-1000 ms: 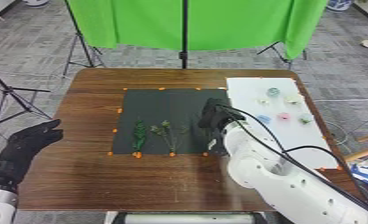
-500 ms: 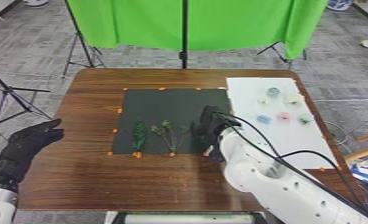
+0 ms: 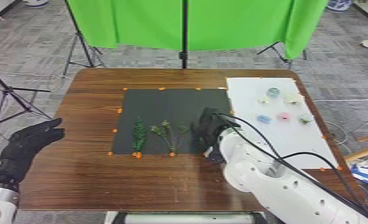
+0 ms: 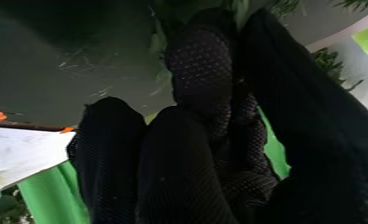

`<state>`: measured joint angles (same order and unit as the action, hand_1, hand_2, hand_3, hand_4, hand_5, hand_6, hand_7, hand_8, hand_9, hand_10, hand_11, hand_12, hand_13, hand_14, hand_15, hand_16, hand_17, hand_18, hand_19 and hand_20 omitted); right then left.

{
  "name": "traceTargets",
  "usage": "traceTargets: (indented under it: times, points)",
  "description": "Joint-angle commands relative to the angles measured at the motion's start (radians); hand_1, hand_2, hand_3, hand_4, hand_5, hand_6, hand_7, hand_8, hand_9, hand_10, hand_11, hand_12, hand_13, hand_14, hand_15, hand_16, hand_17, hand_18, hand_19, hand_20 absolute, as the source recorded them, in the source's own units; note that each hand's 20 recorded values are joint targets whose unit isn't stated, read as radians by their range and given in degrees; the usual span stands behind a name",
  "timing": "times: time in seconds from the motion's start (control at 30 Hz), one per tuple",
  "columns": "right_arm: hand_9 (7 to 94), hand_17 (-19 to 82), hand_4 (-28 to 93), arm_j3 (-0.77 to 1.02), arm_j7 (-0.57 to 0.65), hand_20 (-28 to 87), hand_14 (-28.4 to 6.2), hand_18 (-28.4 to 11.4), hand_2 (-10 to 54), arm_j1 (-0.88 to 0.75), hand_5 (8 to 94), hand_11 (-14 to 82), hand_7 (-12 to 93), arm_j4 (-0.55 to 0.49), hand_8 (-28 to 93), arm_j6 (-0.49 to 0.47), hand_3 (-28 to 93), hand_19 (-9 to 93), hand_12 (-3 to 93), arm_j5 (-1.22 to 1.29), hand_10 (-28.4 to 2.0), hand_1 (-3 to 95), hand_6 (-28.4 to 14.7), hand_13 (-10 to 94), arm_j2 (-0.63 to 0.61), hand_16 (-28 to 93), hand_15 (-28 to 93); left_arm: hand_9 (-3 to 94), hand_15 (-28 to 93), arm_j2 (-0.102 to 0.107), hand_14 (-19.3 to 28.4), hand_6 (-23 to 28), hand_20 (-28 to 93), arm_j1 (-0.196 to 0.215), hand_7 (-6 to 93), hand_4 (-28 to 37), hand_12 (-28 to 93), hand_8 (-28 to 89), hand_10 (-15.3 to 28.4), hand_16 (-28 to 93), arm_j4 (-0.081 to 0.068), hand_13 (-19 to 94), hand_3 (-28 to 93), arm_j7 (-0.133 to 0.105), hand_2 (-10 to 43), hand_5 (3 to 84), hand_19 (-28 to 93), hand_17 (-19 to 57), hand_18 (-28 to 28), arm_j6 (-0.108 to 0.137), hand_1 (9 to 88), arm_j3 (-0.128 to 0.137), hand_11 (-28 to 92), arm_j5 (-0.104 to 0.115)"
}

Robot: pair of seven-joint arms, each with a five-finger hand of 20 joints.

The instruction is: Arrange flowers

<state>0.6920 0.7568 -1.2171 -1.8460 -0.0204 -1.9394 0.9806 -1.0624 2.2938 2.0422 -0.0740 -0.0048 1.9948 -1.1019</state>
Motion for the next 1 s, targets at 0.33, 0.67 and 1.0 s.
traceTargets:
  times: [0.33,0.67,1.0]
  points:
    - [93.3,77,-9,0.042,-0.023,61,-0.1,-12.9,-9.5,-0.007,82.1,52.6,42,-0.013,-4,0.012,62,93,25.7,0.017,-10.2,40.3,-4.4,94,-0.004,19,77,47.8,16,-0.013,18.3,5.7,17,0.013,9.4,-21.3,10,-6,15.0,-3,-0.002,39,66,0.004,2.3,47.6,18,7.7,15.0,-0.009,28.8,-0.004,16,-0.007]
    - [90.7,75,-9,0.222,-0.015,62,0.0,-12.8,-9.5,-0.028,79.5,51.8,40,-0.1,0,0.122,62,93,26.9,-0.134,-11.0,39.3,-4.6,94,-0.112,22,75,47.8,16,-0.013,18.2,5.8,17,0.016,9.2,-21.3,9,-6,15.0,-3,0.0,39,66,0.006,2.3,47.6,18,7.7,14.9,-0.01,28.9,-0.002,16,-0.007]
    - [78.8,69,-10,0.267,0.078,62,-0.6,-13.2,-9.5,-0.045,68.1,27.5,18,0.007,-6,-0.079,63,93,28.2,-0.174,-16.0,39.1,-1.7,94,-0.169,31,65,47.8,16,-0.009,18.3,5.8,17,0.014,9.3,-21.4,9,-6,14.9,-3,-0.001,39,66,0.007,2.3,47.7,18,7.7,15.0,-0.014,28.8,-0.003,16,-0.006]
